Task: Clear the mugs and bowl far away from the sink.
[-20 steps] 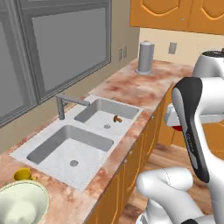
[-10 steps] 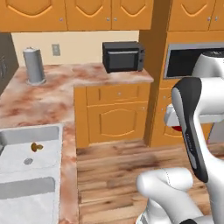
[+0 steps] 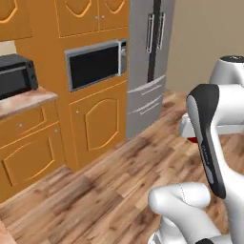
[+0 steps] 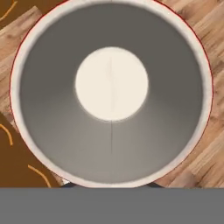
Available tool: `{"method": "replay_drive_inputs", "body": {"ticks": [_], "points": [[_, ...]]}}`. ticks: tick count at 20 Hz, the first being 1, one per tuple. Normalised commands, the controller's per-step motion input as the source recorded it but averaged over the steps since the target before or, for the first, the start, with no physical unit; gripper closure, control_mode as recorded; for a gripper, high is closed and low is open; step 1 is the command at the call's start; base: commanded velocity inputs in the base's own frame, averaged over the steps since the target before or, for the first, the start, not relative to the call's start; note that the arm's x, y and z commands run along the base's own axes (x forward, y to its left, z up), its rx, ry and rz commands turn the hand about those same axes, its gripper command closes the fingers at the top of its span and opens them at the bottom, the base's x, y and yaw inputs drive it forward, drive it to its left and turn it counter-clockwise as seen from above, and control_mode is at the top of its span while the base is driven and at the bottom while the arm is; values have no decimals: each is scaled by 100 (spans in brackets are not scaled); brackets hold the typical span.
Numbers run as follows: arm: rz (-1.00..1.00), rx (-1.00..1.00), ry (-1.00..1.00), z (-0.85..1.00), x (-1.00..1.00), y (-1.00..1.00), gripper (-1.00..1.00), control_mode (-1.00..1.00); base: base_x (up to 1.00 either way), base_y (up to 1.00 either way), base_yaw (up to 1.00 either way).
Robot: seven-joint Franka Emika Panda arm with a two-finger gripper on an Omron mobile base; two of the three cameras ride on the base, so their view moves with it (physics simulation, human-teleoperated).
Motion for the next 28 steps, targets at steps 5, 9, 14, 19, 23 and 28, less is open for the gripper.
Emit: {"method": "replay_drive_inputs", "body": {"ticks": [5, 9, 14, 19, 23, 28], "points": [[0, 0, 0, 0, 0, 0, 100, 100, 0, 0, -100], [0, 0, 0, 0, 0, 0, 100, 100, 0, -4, -97], [0, 0, 0, 0, 0, 0, 100, 100, 8, -16, -91], [0, 0, 0, 0, 0, 0, 100, 100, 58, -70, -44], [0, 0, 0, 0, 0, 0, 100, 100, 88, -100, -1], [0, 0, 0, 0, 0, 0, 100, 100, 94, -99, 0]]}}
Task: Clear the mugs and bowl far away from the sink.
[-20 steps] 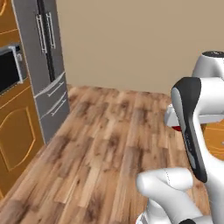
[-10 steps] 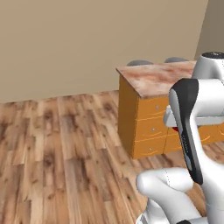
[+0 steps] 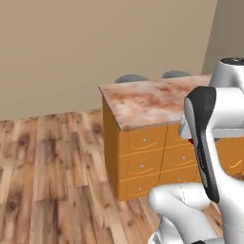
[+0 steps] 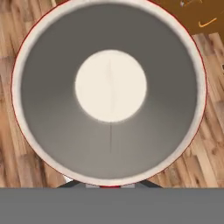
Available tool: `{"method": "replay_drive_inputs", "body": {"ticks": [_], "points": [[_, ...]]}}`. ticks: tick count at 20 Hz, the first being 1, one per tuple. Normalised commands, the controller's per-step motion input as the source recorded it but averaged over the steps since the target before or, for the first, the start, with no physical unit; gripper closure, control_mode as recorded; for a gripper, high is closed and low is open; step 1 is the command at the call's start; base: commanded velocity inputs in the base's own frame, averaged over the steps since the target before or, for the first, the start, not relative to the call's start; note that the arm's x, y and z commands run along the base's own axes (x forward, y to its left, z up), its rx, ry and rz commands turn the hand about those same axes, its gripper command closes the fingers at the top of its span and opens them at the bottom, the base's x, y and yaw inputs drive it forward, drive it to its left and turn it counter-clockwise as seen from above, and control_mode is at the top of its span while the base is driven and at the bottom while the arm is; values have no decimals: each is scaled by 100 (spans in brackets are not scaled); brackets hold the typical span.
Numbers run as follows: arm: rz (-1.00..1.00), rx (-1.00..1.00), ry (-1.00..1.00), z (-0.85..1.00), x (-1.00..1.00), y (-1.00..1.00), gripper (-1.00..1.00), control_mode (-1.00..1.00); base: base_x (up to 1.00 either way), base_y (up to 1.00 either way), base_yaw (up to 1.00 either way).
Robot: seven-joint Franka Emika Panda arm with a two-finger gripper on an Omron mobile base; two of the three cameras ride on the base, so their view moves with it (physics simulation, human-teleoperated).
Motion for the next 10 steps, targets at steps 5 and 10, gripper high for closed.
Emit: {"method": "replay_drive_inputs", "body": {"ticks": [5, 10], "points": [[0, 0, 0, 0, 0, 0, 100, 100, 100, -48, 0], [0, 0, 0, 0, 0, 0, 100, 100, 100, -12, 5]]}}
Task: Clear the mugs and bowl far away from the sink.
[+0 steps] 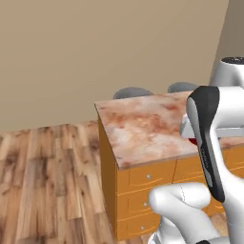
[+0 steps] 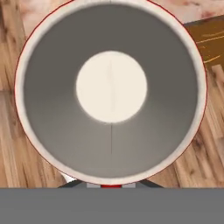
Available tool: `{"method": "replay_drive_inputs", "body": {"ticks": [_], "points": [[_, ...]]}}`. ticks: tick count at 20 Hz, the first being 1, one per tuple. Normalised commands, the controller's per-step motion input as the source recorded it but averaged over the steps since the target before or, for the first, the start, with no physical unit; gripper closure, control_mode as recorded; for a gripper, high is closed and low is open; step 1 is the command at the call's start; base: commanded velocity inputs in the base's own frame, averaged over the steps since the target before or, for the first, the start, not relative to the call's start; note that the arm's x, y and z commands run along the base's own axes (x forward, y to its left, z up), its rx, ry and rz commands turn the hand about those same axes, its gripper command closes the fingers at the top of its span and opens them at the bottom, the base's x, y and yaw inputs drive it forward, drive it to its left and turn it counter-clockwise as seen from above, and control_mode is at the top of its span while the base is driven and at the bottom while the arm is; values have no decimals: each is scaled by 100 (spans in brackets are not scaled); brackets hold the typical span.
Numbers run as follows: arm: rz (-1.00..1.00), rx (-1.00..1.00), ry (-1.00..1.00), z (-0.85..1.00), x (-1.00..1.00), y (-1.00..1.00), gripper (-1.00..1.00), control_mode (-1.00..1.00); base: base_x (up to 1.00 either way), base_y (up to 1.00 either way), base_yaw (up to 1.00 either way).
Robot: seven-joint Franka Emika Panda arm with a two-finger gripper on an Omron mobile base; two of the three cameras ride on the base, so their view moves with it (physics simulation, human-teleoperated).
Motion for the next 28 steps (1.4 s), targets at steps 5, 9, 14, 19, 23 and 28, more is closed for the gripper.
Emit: {"method": "replay_drive_inputs", "body": {"ticks": [5, 9, 14, 19, 23, 28], "points": [[0, 0, 0, 0, 0, 0, 100, 100, 85, -23, 12], [0, 0, 0, 0, 0, 0, 100, 100, 38, -44, 25], [0, 0, 0, 0, 0, 0, 100, 100, 1, -52, 17], [0, 0, 0, 0, 0, 0, 100, 100, 17, -41, 7], [1, 0, 2, -9, 12, -7, 100, -100, 23, -21, 4], [9, 0, 8, -51, 57, -22, 100, -100, 0, 0, 0]]}}
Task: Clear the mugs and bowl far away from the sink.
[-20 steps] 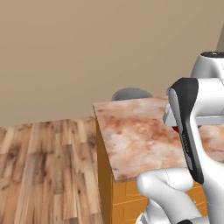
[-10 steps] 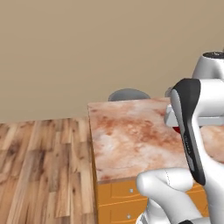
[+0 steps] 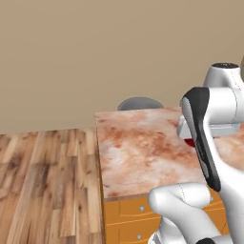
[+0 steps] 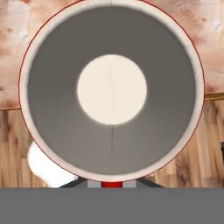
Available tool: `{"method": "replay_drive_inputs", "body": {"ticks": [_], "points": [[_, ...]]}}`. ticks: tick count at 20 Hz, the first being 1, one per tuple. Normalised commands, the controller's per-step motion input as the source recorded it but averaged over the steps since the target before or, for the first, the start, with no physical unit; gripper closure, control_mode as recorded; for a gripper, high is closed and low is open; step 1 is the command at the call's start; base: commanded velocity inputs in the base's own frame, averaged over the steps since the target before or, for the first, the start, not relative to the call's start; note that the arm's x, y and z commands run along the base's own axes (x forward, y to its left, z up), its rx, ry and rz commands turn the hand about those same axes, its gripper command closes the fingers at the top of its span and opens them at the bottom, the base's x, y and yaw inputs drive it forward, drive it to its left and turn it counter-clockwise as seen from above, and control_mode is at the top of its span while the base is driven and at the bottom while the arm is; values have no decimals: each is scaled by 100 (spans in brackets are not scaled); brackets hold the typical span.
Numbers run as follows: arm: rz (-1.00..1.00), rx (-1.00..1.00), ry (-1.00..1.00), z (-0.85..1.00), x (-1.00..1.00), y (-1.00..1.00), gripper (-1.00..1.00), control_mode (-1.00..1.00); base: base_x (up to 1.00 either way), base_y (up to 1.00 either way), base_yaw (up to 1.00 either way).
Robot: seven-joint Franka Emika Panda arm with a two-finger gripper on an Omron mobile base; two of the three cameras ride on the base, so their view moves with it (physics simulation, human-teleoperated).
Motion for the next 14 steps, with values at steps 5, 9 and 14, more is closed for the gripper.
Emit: {"method": "replay_drive_inputs", "body": {"ticks": [5, 9, 14], "points": [[10, 0, 3, -62, 56, -8, 100, -100, 0, 0, 0], [8, 0, 0, -47, 62, -3, 100, -100, 0, 0, 0], [7, 0, 0, -49, 72, 0, 100, -100, 0, 0, 0]]}}
